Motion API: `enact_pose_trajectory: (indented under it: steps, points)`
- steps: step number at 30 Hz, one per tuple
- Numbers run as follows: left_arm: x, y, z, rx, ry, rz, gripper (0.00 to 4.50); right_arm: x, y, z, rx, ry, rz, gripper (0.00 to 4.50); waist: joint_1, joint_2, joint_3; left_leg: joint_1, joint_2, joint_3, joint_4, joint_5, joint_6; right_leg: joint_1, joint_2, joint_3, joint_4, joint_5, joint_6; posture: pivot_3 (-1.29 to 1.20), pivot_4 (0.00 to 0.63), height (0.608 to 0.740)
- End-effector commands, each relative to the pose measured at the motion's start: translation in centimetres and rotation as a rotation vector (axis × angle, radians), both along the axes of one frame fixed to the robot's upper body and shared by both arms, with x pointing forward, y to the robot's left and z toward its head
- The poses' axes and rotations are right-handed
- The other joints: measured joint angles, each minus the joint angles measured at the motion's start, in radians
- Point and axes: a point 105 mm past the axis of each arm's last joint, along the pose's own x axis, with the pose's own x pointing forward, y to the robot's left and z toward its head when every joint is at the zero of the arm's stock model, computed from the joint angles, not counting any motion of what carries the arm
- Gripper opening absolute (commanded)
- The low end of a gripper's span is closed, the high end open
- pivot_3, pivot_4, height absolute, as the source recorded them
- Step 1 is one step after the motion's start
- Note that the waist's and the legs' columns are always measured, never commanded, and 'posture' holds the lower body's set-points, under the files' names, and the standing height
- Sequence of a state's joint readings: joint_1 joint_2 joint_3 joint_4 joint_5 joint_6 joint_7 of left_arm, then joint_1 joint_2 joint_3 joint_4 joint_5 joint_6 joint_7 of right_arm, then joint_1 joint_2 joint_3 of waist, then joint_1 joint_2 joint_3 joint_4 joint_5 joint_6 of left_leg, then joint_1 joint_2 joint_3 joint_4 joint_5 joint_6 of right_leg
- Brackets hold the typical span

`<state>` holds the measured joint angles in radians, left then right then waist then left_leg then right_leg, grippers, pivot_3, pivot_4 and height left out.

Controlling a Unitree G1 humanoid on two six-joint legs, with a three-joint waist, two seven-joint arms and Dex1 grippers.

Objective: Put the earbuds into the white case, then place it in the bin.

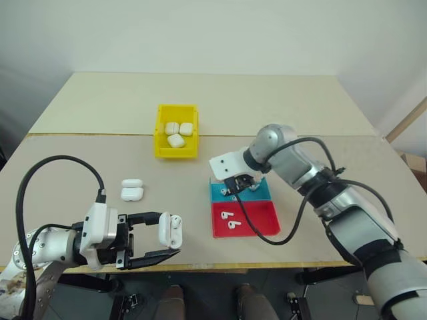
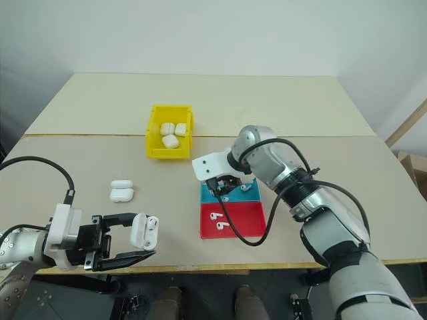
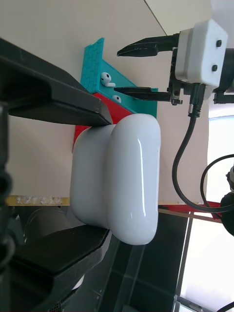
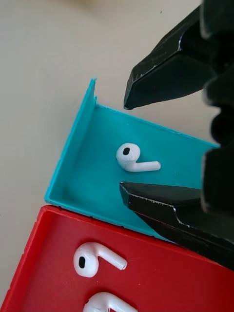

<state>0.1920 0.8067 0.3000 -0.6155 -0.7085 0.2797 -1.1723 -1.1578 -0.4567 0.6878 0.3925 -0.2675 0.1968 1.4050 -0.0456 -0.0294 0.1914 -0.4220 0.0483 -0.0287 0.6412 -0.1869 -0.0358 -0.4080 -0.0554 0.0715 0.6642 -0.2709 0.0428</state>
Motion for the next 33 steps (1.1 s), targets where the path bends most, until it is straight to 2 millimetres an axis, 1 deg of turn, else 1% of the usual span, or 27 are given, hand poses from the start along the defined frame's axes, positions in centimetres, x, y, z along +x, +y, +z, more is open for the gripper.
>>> enact_pose_trajectory:
  steps: [1,11,23,26,28,33]
  points:
    - [-0.3,-0.4,0.6,0.014,-0.041,-0.015,2.80,0.3,0.6,1.3,-0.039,-0.029,-0.006,2.85,0.000,0.000,0.000,0.000,0.000,0.000,0.000,0.000,0.000,0.000,0.000,0.000,0.000,0.000,0.000,0.00,0.150,0.740]
    - [-0.2,-0.5,0.4,0.008,-0.037,-0.005,2.80,0.6,1.1,0.8,-0.121,-0.007,-0.075,2.85,0.000,0.000,0.000,0.000,0.000,0.000,0.000,0.000,0.000,0.000,0.000,0.000,0.000,0.000,0.000,0.00,0.150,0.740]
    - [-0.4,-0.5,0.1,0.010,-0.038,0.020,2.80,0.7,1.2,-0.6,-0.166,-0.009,-0.089,2.85,0.000,0.000,0.000,0.000,0.000,0.000,0.000,0.000,0.000,0.000,0.000,0.000,0.000,0.000,0.000,0.00,0.150,0.740]
    - [-0.5,-0.5,0.1,0.010,-0.038,0.024,2.80,0.9,1.0,-0.7,-0.176,-0.020,-0.094,2.26,0.000,0.000,0.000,0.000,0.000,0.000,0.000,0.000,0.000,0.000,0.000,0.000,0.000,0.000,0.000,0.00,0.150,0.740]
    - [-0.5,-0.5,0.1,0.009,-0.037,0.025,2.80,1.0,0.8,-0.8,-0.182,-0.028,-0.100,1.62,0.000,0.000,0.000,0.000,0.000,0.000,0.000,0.000,0.000,0.000,0.000,0.000,0.000,0.000,0.000,0.00,0.150,0.740]
    - [-0.3,-0.4,0.1,0.011,-0.035,0.026,2.80,1.0,0.6,-0.9,-0.187,-0.023,-0.097,1.62,0.000,0.000,0.000,0.000,0.000,0.000,0.000,0.000,0.000,0.000,0.000,0.000,0.000,0.000,0.000,0.00,0.150,0.740]
